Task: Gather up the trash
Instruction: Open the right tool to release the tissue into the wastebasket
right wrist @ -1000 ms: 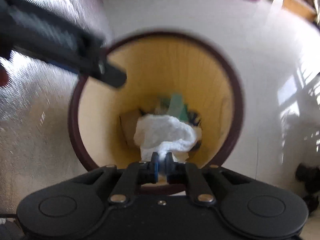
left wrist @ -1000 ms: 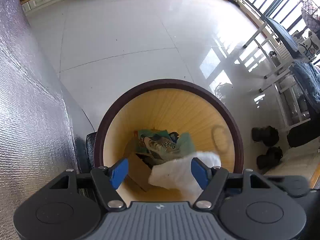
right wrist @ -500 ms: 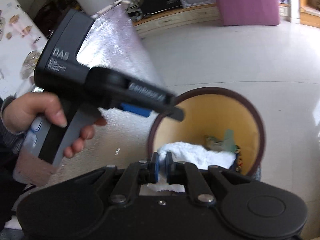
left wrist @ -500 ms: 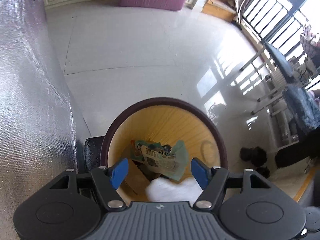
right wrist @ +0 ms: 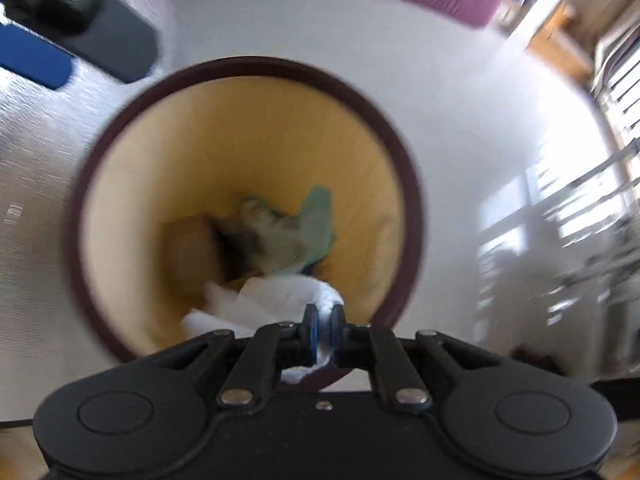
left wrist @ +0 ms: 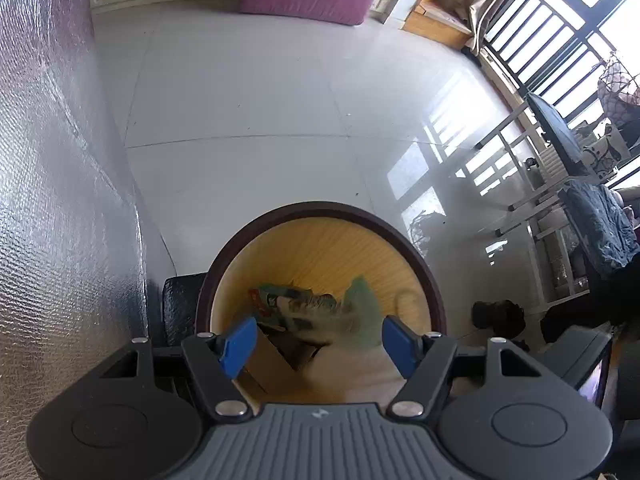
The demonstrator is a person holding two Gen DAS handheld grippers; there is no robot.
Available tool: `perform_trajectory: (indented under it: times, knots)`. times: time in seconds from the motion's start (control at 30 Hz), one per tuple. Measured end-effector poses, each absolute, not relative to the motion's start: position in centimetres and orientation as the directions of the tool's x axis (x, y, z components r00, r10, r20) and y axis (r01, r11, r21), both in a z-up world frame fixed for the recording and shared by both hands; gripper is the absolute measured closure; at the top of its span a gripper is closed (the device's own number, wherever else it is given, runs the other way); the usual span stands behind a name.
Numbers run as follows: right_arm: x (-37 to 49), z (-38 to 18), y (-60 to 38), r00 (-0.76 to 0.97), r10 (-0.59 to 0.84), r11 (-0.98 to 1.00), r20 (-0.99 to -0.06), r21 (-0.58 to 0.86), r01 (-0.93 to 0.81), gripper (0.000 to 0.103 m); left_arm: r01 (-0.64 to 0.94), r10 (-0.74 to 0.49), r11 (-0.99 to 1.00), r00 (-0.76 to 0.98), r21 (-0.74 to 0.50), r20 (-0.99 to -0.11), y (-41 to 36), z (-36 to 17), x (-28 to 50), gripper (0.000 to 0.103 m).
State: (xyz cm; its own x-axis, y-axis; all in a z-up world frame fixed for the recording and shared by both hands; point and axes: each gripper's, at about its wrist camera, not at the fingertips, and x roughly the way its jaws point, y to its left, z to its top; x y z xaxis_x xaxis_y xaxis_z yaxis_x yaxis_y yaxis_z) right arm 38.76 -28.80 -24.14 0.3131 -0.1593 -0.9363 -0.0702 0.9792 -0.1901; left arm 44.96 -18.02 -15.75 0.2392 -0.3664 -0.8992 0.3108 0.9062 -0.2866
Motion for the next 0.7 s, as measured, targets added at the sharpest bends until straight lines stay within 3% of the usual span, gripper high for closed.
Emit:
perform_trajectory:
  times: [0.13,0.23,0.33,0.53,0.7]
  knots:
    - [39.0,-24.6,-28.1,0.341,-0.151,0.975,-0.928,-0.196,-0.102,0.096,0.315,-0.358,0.908,0.234,-0.278,-0.904,-18.2,-16.0,45.0,0.033]
    - [38.8,-24.8,-28.0,0.308,-0.021,0.991,-0.951,-0.060,-0.117,0.094,0.325,-0.343,0.909,0.225,-0.261,-0.912,-18.5,-16.4,44.8,0.026]
    - [38.5,-24.3,-28.9,0.323,-0.007,0.998,-0.946,-0.026,-0.056,0.061,0.329,-0.315,0.915,0.228,-0.231,-0.921,-18.7,-16.9,44.7,0.020]
    - [36.1,-21.5,-31.8,0.388,0.058,0.996,-0.920,0.079,0.036,0.051,0.302,-0.263,0.935,0.248,-0.184,-0.932,-17.9,-17.4,44.5,0.010]
    - [34.8,-20.0,-32.7,0.415,0.082,0.991,-0.906,0.117,0.059,0.028,0.290,-0.239,0.943,0.249,-0.163,-0.939,-17.2,-17.5,43.1,0.002]
